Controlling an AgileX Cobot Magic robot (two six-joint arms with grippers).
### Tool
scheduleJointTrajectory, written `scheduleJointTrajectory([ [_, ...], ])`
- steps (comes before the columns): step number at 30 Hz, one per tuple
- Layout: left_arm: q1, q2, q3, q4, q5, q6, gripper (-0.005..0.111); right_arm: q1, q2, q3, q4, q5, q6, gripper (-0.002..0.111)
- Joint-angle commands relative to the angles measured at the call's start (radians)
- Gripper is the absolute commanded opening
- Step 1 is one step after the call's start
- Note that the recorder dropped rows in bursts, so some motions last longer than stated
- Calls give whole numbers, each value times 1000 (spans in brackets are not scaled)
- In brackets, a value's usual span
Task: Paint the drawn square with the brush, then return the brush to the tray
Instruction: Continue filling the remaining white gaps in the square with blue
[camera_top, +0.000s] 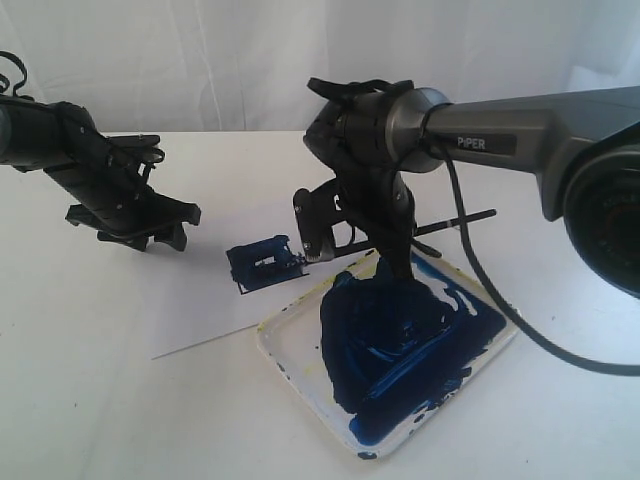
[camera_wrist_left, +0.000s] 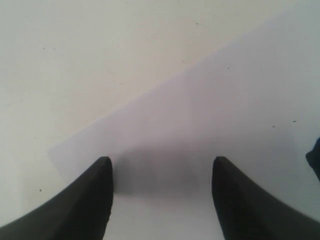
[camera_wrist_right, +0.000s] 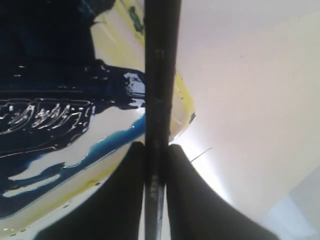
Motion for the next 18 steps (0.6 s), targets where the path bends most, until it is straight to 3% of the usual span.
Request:
scheduleJointTrajectory([
  [1,1,5,7,0,21,-8,62,0,4,-7,-83,-26,123,0],
  [10,1,5,7,0,21,-8,62,2,27,-7,-144,1,194,0],
  [18,1,5,7,4,21,-8,62,24,23,-7,-102,0,40,0],
])
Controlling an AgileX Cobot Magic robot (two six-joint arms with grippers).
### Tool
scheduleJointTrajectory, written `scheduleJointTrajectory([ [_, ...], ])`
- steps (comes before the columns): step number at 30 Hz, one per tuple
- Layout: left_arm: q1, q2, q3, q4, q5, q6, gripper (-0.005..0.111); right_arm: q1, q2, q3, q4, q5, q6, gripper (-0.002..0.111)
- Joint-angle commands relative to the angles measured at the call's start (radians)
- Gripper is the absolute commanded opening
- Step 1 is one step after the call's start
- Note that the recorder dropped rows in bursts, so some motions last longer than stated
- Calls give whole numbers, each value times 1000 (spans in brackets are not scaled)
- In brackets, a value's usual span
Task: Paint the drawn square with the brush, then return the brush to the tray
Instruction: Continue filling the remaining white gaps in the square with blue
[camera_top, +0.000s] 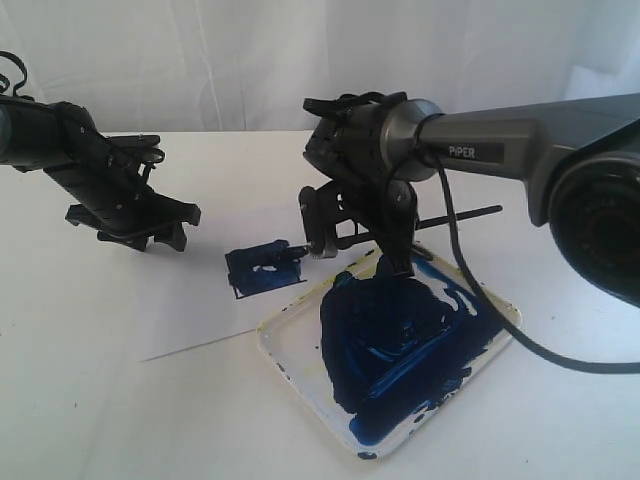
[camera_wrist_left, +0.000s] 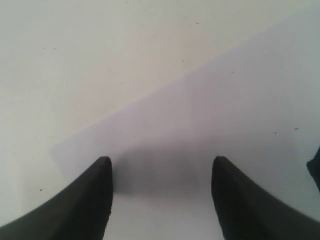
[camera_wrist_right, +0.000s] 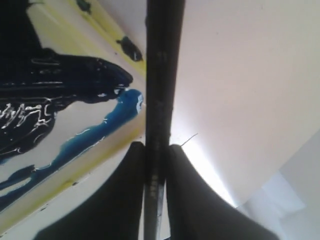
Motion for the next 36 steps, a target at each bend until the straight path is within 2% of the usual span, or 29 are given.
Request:
scheduleJointTrajectory([
  [1,1,5,7,2,21,-8,62,22,-5,-7,12,13,-84,0],
  [9,1,5,7,2,21,-8,62,37,-20,-7,21,17,-139,0],
  [16,1,5,7,2,21,-8,62,43,-20,-7,-50,124,-165,0],
  [21,1,5,7,2,21,-8,62,43,-20,-7,-111,144,-61,0],
  [28,1,5,7,1,23,-8,62,43,-20,-7,-74,31,71,0],
  [36,1,5,7,1,23,-8,62,43,-20,-7,-82,51,64,0],
])
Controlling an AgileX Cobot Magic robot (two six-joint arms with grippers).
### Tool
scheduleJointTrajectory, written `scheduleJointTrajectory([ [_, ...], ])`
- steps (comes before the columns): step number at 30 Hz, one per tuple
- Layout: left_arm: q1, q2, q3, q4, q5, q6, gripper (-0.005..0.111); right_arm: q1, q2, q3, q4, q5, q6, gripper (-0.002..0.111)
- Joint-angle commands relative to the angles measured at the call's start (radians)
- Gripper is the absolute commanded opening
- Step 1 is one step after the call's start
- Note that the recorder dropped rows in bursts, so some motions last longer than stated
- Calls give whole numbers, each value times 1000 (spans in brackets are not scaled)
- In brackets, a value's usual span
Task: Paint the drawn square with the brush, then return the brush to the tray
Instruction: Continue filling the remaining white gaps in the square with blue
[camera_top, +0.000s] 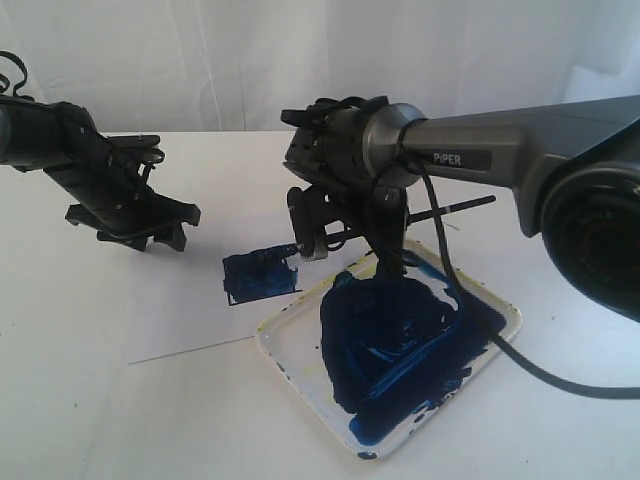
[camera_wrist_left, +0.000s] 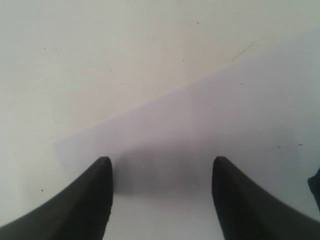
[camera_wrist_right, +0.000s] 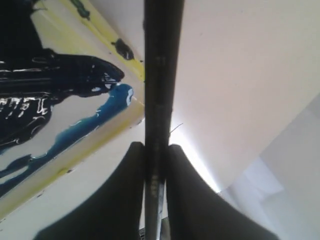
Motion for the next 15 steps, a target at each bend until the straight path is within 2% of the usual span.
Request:
scheduleJointTrajectory([
  [1,1,5,7,-3,23,-8,62,-2,-12,-7,-6,32,-19,0],
  [5,1,5,7,-3,23,-8,62,1,-12,-7,29,65,-86,0],
  [10,1,5,7,-3,22,-8,62,15,-12,-7,141,2,-174,0],
  [15,1,5,7,-3,22,-8,62,31,-12,-7,110,-3,-176,0],
])
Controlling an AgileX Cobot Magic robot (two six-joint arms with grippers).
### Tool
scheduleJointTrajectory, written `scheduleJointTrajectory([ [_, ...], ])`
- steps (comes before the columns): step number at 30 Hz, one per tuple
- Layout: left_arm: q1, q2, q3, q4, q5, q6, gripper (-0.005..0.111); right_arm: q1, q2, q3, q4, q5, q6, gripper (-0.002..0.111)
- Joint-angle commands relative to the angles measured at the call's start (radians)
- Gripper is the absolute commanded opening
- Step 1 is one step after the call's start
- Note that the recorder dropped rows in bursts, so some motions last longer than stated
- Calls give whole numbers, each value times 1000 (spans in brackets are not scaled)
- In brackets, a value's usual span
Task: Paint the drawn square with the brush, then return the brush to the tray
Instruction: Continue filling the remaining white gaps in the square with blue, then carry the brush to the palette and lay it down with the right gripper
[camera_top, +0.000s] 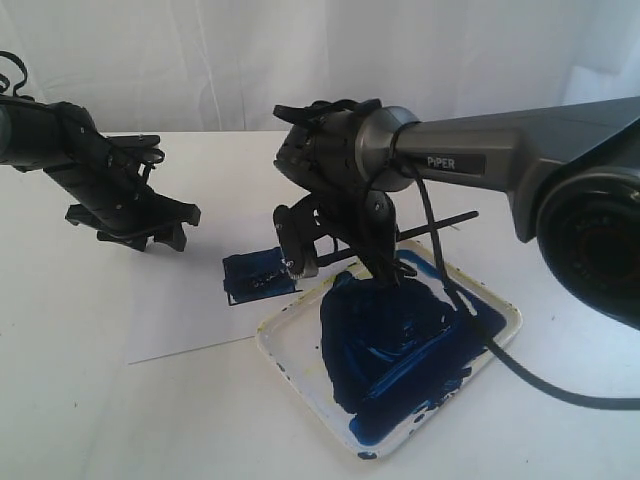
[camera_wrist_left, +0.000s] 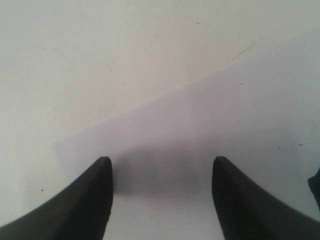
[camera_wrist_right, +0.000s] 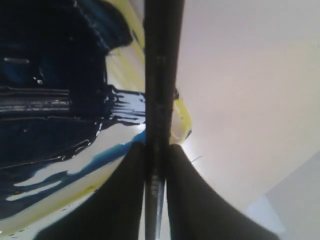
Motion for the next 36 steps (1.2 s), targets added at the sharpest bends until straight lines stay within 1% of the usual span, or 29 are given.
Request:
scheduleJointTrajectory([
  [1,1,5,7,-3,22,-8,62,10,-12,-7,-11,-6,-18,0],
  [23,1,5,7,-3,22,-8,62,20,-12,-7,-6,3,-84,0],
  [26,1,5,7,-3,22,-8,62,20,-12,-7,-33,5,-25,0],
  [31,1,5,7,-3,22,-8,62,20,-12,-7,-143,7,188,0],
  [36,1,5,7,-3,24,-8,62,20,-12,-7,-173,26,219,0],
])
